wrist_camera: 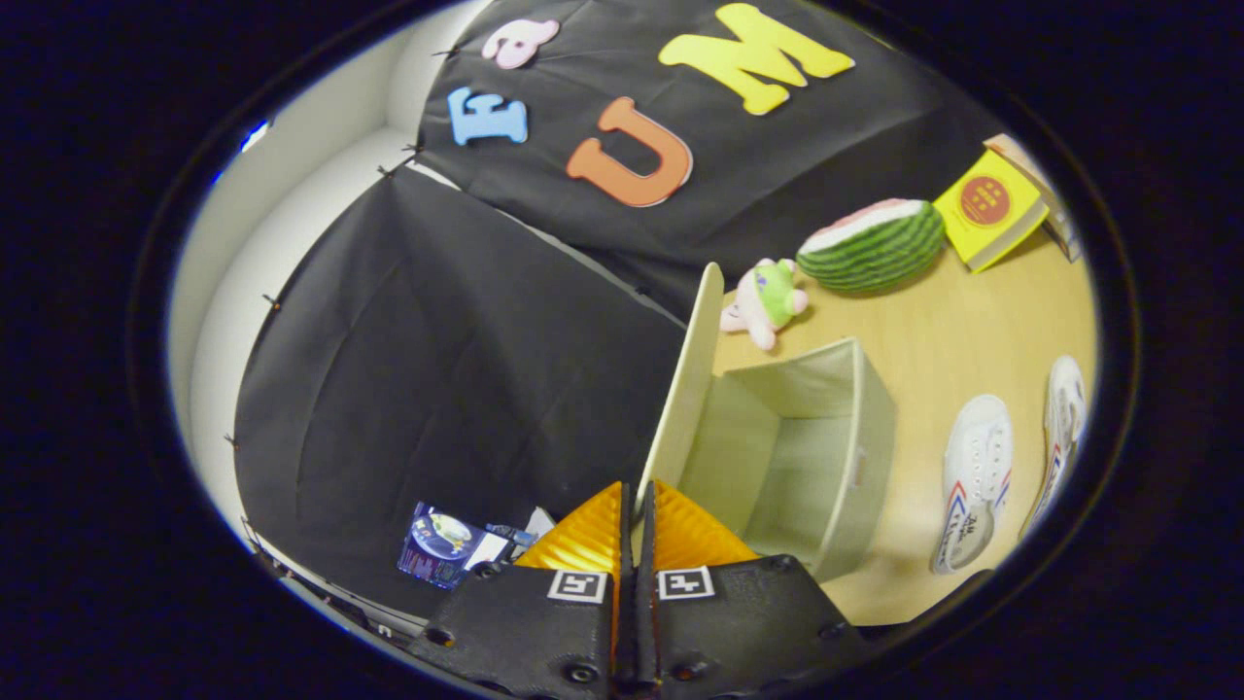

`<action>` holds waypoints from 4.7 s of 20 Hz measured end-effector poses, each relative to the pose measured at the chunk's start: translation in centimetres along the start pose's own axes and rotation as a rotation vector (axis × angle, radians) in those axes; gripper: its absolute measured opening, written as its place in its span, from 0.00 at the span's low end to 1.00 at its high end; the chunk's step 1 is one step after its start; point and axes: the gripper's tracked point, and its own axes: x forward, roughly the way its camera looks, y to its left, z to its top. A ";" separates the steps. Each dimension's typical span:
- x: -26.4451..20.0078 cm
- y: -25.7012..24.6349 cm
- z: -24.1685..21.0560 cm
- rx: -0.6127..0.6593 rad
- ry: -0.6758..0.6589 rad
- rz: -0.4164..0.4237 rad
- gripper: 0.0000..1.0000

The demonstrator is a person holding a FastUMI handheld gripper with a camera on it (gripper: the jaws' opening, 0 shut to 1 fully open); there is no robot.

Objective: Open the storage box then place both shoes into the box .Put the left shoe in first, then the right shoe, with the right side of both shoes facing outward in a uniform manner.

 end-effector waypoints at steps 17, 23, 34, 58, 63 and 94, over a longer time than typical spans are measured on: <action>8.1 5.0 -0.3 -0.534 -0.048 -0.218 0.97; -0.2 0.9 3.4 -0.586 -0.192 -0.416 1.00; -18.4 -17.9 2.0 -0.447 -0.126 -0.788 1.00; -8.1 -37.5 -13.0 0.131 0.450 -0.674 0.22; -8.6 -35.9 -12.2 0.229 0.409 -0.653 0.06; 9.9 -10.6 -5.5 0.153 0.311 -0.598 0.06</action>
